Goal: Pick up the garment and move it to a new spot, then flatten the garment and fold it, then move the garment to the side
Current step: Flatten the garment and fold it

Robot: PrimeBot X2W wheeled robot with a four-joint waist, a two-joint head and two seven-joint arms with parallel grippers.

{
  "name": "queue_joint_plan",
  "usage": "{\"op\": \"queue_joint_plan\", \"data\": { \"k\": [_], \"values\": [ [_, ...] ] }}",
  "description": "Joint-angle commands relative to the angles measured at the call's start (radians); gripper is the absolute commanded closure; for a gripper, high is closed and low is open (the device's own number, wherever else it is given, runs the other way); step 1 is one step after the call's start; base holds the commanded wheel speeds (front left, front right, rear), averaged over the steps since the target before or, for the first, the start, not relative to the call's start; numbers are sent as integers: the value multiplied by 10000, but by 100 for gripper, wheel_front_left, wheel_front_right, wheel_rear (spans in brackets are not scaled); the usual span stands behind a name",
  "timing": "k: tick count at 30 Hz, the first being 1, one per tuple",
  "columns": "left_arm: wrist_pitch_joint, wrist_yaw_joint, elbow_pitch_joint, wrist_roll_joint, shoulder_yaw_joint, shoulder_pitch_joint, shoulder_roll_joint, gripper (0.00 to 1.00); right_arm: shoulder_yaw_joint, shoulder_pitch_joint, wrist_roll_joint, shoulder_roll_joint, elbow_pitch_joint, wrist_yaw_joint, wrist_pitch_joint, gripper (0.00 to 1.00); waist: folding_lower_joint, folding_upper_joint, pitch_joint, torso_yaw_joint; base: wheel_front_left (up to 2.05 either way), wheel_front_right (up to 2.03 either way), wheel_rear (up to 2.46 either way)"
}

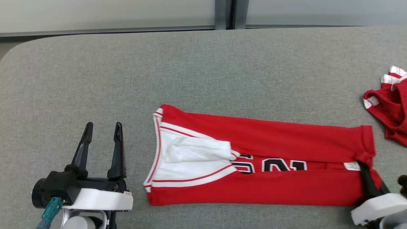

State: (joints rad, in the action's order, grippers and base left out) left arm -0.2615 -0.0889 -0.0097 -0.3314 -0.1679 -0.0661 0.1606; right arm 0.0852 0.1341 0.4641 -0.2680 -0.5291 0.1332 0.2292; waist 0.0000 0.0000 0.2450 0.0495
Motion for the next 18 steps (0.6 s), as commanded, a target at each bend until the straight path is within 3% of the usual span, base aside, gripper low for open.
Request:
{"op": "queue_joint_plan", "data": {
  "k": [1,8,18],
  "values": [
    [-39,44,12,97,55,95,9,0,-112,-104,-12,-191,-15,-46,47,100,0,0,-50,-22,0,0,0],
    [-41,79,57,113,118,300,-53,0,-146,-139,-136,-439,857,-35,-71,100,0,0,-385,-123,0,0,0],
    [-42,190,187,142,-40,487,-66,0,1821,493,-633,622,3700,-29,-1426,100,0,0,-910,-153,0,0,0]
  ]
}}
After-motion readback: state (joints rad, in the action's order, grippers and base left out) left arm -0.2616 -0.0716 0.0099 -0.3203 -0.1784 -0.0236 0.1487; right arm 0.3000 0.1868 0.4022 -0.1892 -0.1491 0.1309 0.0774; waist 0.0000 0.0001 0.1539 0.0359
